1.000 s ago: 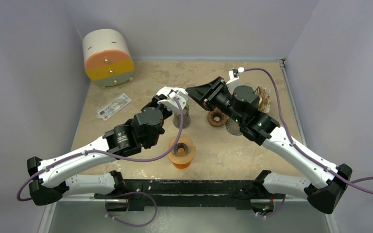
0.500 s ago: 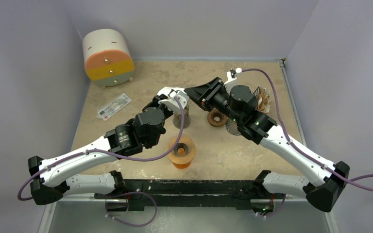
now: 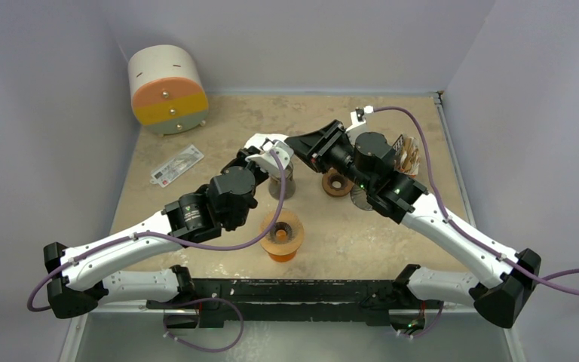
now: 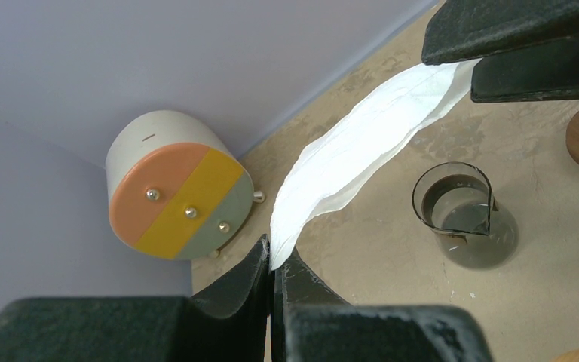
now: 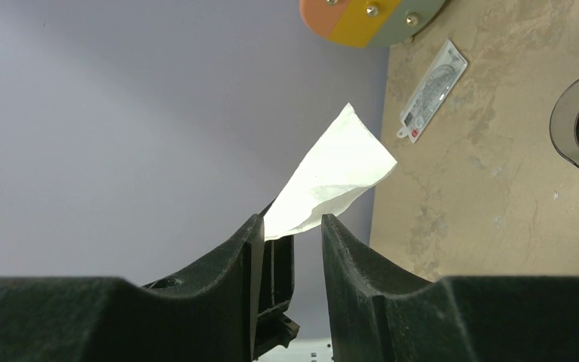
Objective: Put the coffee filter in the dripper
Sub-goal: Place the coffee filter in the coffee dripper.
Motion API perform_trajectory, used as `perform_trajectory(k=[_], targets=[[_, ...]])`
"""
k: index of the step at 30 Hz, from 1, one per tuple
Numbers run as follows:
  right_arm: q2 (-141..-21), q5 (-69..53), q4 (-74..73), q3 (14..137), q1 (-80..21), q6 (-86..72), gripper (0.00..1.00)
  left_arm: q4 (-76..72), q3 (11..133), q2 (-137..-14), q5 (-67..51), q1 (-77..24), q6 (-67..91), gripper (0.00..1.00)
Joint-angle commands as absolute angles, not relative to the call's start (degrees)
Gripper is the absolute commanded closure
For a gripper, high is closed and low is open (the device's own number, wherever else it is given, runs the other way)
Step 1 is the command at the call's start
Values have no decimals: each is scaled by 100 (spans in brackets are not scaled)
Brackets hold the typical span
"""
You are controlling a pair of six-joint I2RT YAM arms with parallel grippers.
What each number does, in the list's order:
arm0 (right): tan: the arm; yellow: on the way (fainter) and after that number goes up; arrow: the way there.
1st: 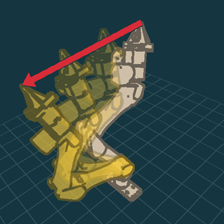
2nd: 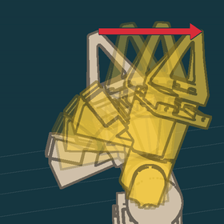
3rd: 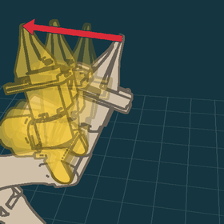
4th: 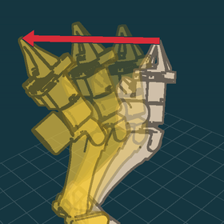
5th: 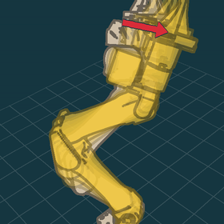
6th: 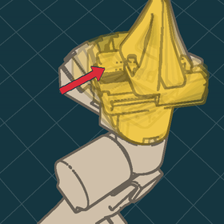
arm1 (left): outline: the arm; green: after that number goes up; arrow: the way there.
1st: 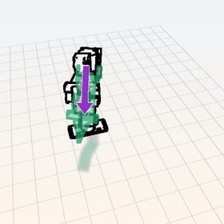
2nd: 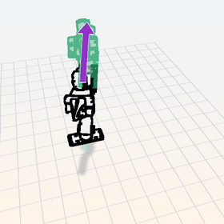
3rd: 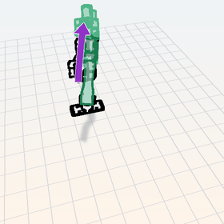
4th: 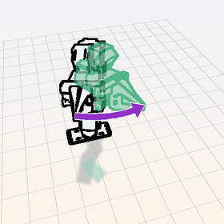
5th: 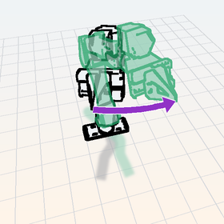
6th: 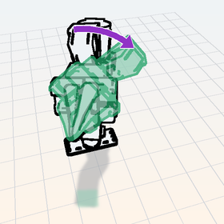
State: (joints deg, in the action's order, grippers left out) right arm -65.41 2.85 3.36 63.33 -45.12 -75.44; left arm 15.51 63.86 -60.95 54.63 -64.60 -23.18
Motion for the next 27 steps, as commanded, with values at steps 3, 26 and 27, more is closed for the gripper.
perform_trajectory(k=[3, 26, 27], targets=[[-6574, 350, 570, 6523, -4544, -7539, 63, 1440, 6494, -5962, 5397, -6520, -2298, 100], [-6469, 359, 734, 6412, -4544, -7443, 62, 1385, 6248, -5765, 5336, -6600, -2309, 100], [-6428, 360, 772, 6352, -4544, -7458, 62, 1388, 6249, -5751, 5366, -6601, -2253, 100]])
